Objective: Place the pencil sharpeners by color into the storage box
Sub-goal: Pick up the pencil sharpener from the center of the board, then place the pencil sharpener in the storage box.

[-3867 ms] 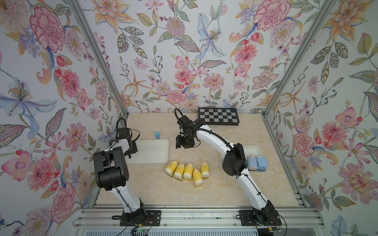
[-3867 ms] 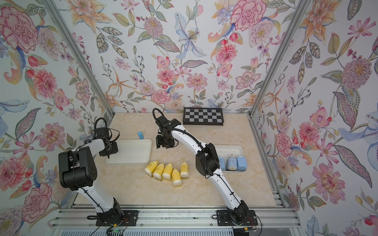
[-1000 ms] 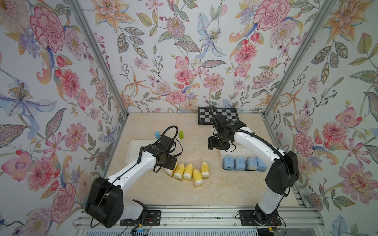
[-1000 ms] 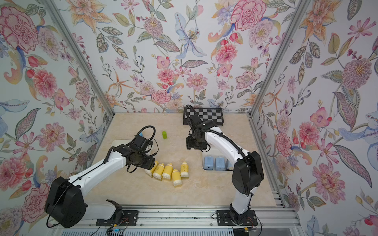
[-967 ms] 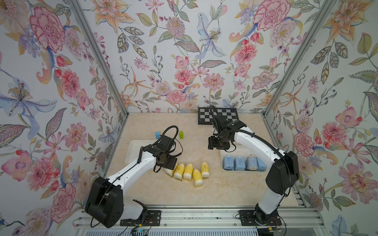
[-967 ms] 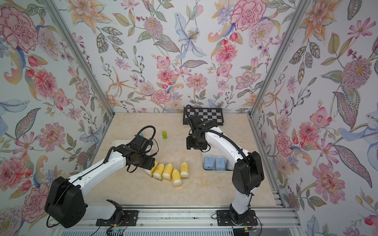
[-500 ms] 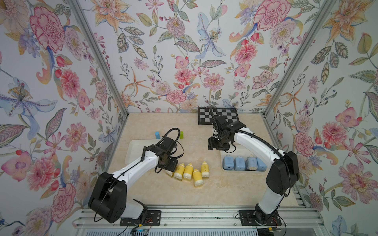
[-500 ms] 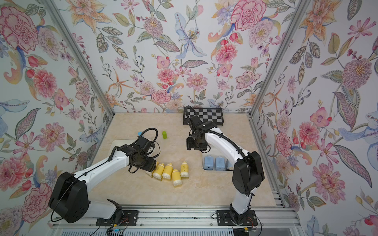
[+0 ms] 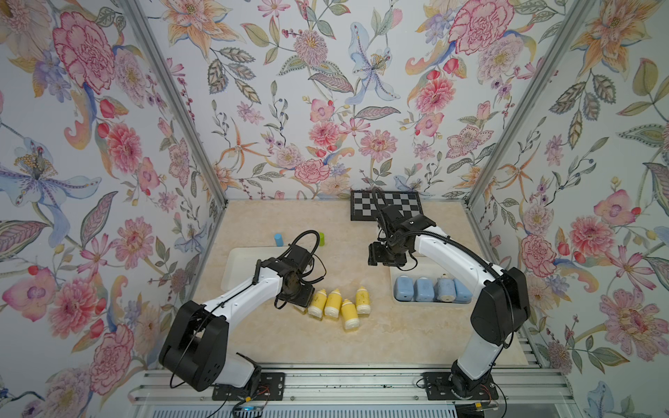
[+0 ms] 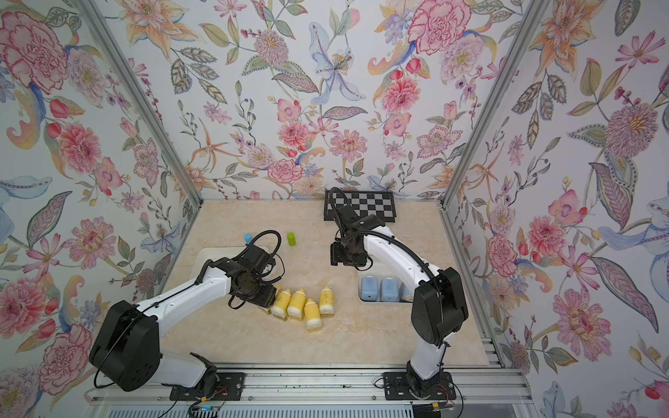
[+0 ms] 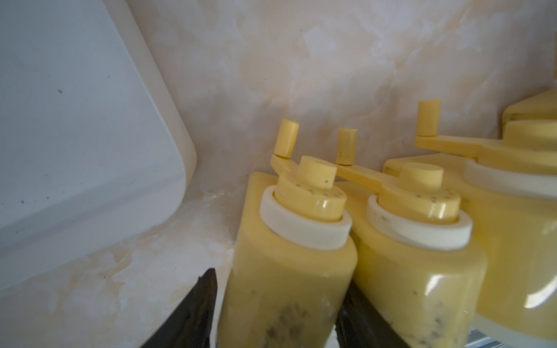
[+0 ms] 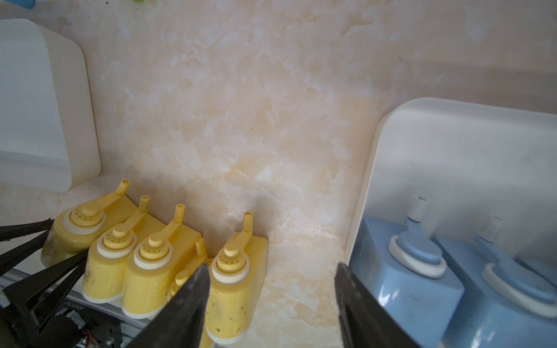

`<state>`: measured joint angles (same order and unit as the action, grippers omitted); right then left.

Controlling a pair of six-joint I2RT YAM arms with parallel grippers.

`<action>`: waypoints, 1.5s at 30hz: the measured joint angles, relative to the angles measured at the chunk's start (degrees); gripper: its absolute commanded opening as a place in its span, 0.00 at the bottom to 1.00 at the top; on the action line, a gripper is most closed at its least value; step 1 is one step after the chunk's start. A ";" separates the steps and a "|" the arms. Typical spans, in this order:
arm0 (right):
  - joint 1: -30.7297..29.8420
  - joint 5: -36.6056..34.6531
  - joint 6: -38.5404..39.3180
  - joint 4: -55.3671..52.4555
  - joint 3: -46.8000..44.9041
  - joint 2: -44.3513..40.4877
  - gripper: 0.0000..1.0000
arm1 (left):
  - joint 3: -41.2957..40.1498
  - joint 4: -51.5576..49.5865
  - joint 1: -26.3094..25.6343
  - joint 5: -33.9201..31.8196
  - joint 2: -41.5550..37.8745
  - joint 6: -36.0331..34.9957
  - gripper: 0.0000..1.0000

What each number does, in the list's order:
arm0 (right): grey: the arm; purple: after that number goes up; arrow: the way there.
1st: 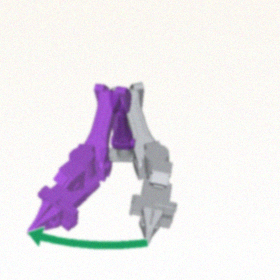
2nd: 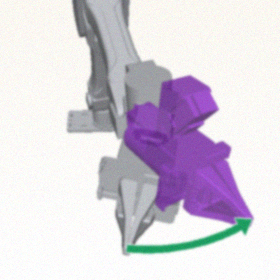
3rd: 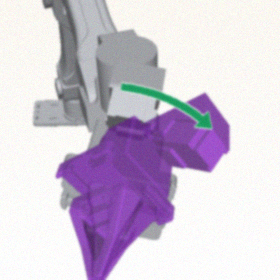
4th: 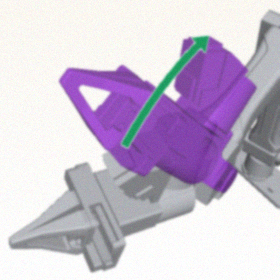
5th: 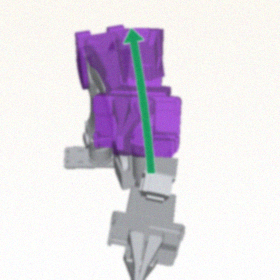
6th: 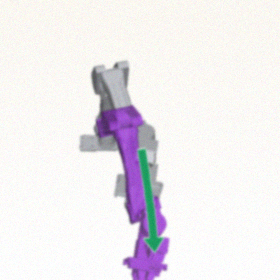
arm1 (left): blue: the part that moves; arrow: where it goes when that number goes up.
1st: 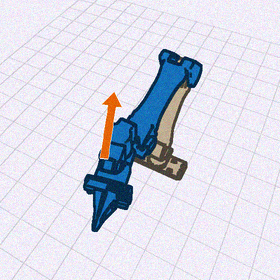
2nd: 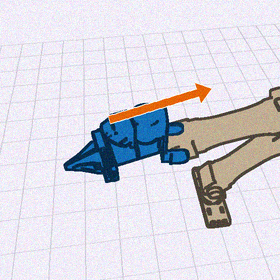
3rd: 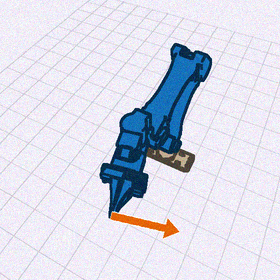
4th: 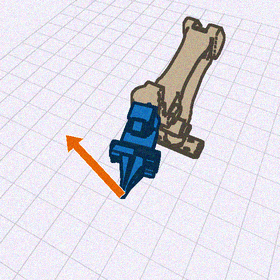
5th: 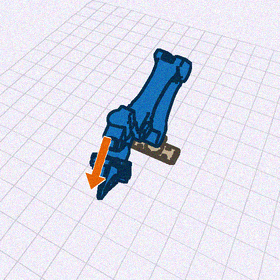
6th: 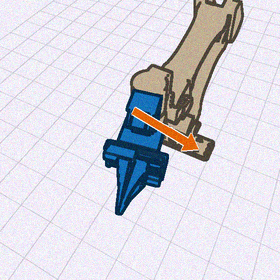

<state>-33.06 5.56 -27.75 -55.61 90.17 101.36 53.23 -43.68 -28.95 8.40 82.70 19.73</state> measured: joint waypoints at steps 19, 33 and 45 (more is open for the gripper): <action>1.62 1.49 0.07 0.57 0.00 0.00 0.67 | 0.50 -2.71 -0.39 -0.48 -0.44 0.09 0.41; 1.97 2.78 0.15 1.11 0.76 0.50 0.67 | 6.10 -11.39 -0.44 -3.04 -7.15 1.33 0.41; 2.19 3.89 0.98 1.29 3.28 1.90 0.67 | 8.22 -13.70 5.70 -4.72 -8.83 1.73 0.41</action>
<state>-30.87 9.45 -26.76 -54.33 93.45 103.26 61.45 -57.39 -23.24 3.68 73.87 21.45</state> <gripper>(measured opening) 0.670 0.495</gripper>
